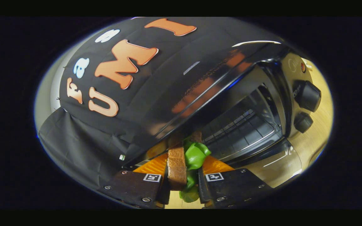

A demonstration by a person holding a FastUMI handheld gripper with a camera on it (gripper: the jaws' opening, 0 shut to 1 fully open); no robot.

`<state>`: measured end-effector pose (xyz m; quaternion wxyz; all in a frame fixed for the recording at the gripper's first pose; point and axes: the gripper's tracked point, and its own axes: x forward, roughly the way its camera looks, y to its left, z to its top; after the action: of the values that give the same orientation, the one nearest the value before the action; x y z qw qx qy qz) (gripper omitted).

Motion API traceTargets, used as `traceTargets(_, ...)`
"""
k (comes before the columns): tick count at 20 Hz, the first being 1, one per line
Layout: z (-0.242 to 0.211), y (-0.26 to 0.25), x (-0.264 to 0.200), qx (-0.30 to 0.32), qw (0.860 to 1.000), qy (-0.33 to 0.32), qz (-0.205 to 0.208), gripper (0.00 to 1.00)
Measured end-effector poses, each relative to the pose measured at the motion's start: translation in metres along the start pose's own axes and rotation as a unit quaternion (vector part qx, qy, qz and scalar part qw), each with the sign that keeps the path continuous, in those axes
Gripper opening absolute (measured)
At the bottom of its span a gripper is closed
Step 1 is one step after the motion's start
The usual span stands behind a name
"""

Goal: Open the toaster oven, put the food inside, and close the toaster oven door.

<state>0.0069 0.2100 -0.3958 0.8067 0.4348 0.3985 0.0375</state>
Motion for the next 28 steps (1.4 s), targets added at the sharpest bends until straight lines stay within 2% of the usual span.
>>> traceTargets(3, -0.002, -0.001, 0.014, 0.011, 1.000, -0.010, -0.003, 0.37)
traceTargets(7, 0.003, -0.010, 0.024, 0.010, 0.999, -0.042, -0.026, 0.37)
traceTargets(10, 0.004, -0.013, 0.028, -0.005, 0.997, -0.057, -0.043, 0.43)
traceTargets(12, 0.007, -0.022, 0.024, -0.022, 0.995, -0.063, -0.071, 0.53)
traceTargets(15, 0.008, -0.028, 0.010, -0.062, 0.992, -0.048, -0.103, 0.79)
traceTargets(19, -0.001, -0.025, -0.013, -0.084, 0.992, -0.015, -0.090, 0.97)
traceTargets(22, 0.000, -0.029, -0.033, -0.107, 0.989, -0.006, -0.098, 0.98)
traceTargets(25, -0.001, -0.021, -0.058, -0.134, 0.988, 0.000, -0.078, 0.97)
traceTargets(26, 0.005, -0.021, -0.064, -0.140, 0.987, -0.012, -0.076, 0.97)
traceTargets(28, -0.002, -0.026, -0.070, -0.138, 0.987, 0.009, -0.081, 0.97)
